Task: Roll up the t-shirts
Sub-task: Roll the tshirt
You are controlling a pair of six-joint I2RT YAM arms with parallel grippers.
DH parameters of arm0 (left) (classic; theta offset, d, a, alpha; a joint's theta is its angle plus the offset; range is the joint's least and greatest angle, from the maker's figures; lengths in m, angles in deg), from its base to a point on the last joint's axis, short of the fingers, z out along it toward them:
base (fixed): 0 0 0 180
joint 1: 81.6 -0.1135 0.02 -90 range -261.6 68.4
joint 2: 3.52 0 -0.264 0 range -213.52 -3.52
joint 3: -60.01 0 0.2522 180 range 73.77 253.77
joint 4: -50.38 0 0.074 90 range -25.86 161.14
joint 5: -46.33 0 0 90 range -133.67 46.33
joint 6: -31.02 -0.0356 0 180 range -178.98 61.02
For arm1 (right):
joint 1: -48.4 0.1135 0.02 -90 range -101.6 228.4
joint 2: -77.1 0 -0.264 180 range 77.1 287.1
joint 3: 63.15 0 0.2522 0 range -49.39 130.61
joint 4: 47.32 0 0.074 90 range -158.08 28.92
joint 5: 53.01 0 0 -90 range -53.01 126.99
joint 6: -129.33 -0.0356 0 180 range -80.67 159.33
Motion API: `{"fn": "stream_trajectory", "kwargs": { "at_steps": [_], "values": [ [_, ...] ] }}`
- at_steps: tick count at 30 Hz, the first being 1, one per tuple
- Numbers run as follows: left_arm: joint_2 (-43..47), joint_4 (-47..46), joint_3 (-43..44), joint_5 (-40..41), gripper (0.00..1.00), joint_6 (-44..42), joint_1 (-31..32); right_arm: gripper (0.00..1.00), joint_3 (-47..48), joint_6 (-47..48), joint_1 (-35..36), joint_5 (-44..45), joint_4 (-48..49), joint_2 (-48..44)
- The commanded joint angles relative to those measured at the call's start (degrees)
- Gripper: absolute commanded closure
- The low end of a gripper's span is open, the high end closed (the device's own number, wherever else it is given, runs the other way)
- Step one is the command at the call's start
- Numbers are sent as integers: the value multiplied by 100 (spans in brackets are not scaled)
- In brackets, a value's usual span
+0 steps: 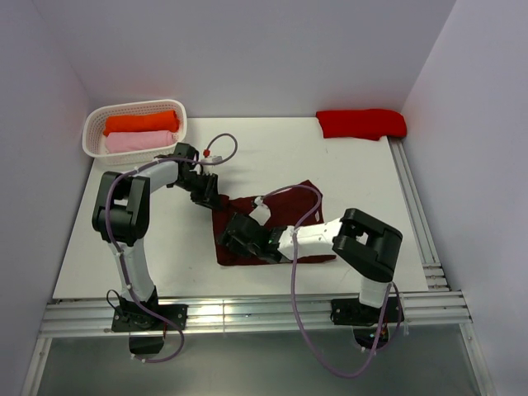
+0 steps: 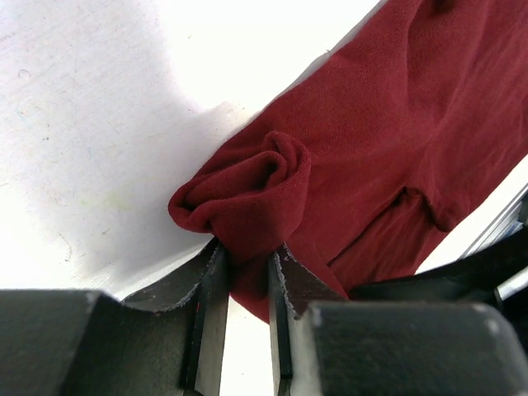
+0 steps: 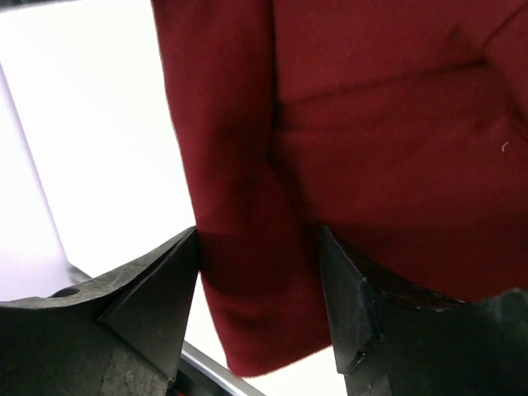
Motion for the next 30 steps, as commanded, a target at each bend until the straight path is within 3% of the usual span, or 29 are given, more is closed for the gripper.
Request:
{"fn": "stream_trajectory", "kwargs": {
  "at_steps": [1, 6, 10, 15, 25, 30],
  "values": [
    [16, -80, -122, 501, 74, -140, 62, 34, 481, 316, 310, 625, -797, -283],
    [-19, -1, -78, 474, 74, -193, 98, 33, 1045, 230, 627, 846, -1597, -37],
    [-28, 87, -35, 527, 74, -298, 98, 33, 959, -26, 768, 881, -1782, -37],
    [16, 122, -78, 518, 73, -325, 98, 41, 756, -202, 847, 846, -1765, -107],
    [104, 175, -114, 571, 71, -334, 115, 73, 308, -430, 909, 697, -1396, -256],
    [104, 193, -52, 588, 68, -360, 115, 76, 53, -580, 909, 626, -1124, -336]
  ]
}}
